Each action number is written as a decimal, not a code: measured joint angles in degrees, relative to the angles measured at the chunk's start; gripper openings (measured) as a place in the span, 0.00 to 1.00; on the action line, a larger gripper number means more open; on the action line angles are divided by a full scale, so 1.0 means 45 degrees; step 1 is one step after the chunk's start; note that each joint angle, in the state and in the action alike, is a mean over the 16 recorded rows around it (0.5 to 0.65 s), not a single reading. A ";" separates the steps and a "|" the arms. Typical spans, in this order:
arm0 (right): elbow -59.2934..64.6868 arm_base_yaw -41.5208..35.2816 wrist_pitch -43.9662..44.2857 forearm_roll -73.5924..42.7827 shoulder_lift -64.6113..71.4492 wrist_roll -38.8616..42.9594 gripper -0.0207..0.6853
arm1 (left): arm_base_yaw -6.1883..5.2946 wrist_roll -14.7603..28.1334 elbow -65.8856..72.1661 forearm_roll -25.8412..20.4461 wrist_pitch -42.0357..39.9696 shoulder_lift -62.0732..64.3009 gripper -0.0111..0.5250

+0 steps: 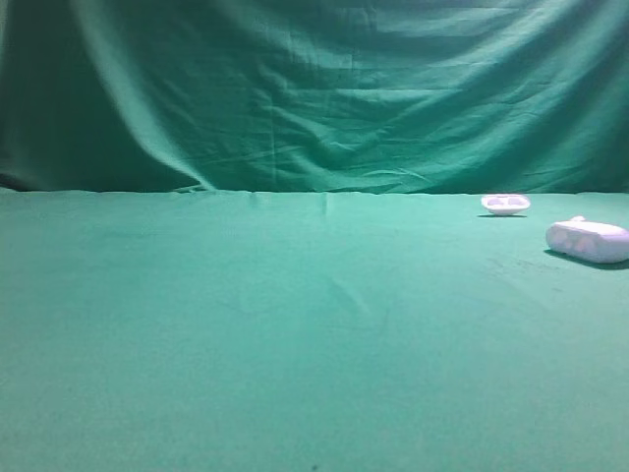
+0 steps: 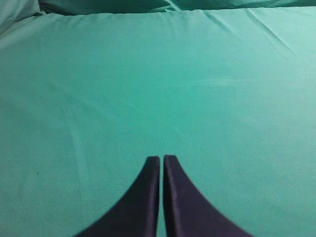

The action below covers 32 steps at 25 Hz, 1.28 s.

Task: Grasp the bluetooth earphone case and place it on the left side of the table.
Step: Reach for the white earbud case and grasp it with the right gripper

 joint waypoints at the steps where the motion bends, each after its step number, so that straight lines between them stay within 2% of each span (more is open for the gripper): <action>1: 0.0000 0.0000 0.0000 0.0000 0.0000 0.0000 0.03 | 0.0000 0.0000 0.0000 0.0000 0.0000 0.0000 0.02; 15: 0.0001 0.0000 -0.0174 -0.0001 0.0000 -0.0048 0.03 | 0.0000 0.0000 0.0000 0.0000 0.0000 0.0000 0.02; 26: -0.0322 0.0000 -0.3856 0.1164 0.0075 -0.0085 0.03 | 0.0000 0.0000 0.0000 0.0000 0.0000 0.0000 0.02; 29: -0.0980 0.0000 -0.4286 0.1556 0.0427 -0.0152 0.03 | 0.0000 0.0000 0.0000 0.0000 0.0000 0.0000 0.02; 32: -0.1972 0.0000 -0.3910 0.1852 0.1138 -0.0253 0.03 | 0.0000 0.0000 0.0000 0.0000 0.0000 0.0000 0.02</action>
